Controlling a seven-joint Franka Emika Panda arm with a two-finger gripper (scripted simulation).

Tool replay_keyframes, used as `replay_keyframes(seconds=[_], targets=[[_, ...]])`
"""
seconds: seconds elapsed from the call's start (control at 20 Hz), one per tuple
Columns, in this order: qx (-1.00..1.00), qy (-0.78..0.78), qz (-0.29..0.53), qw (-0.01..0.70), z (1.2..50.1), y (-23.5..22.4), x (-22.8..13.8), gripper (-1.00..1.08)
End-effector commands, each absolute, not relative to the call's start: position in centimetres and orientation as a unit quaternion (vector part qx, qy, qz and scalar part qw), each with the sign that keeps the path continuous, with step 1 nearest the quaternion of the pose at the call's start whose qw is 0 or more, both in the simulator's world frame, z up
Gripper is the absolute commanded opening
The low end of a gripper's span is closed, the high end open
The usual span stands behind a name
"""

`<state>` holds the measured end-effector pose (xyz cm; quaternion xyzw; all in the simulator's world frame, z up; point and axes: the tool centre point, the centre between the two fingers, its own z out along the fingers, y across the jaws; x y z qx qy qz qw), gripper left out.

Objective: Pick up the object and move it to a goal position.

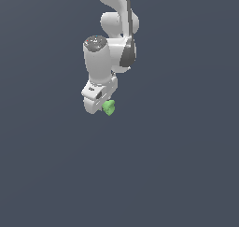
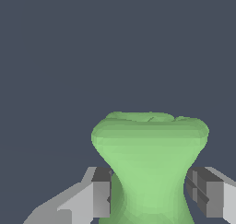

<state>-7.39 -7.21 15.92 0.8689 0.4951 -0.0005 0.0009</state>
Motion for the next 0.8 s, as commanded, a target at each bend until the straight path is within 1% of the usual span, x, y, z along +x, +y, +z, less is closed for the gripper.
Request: replay_keyframes(seconds=[0.0,0.4,0.75], targets=[[0.869,0.495,-0.001,0.001,18.0,-6.4,-8.2,-1.00],[0.869,0.495,0.000,0.001,24.8,-3.7,-10.8,-1.00],[0.869,0.495,0.000,0.000,29.2,-2.0,-12.3,-1.00]])
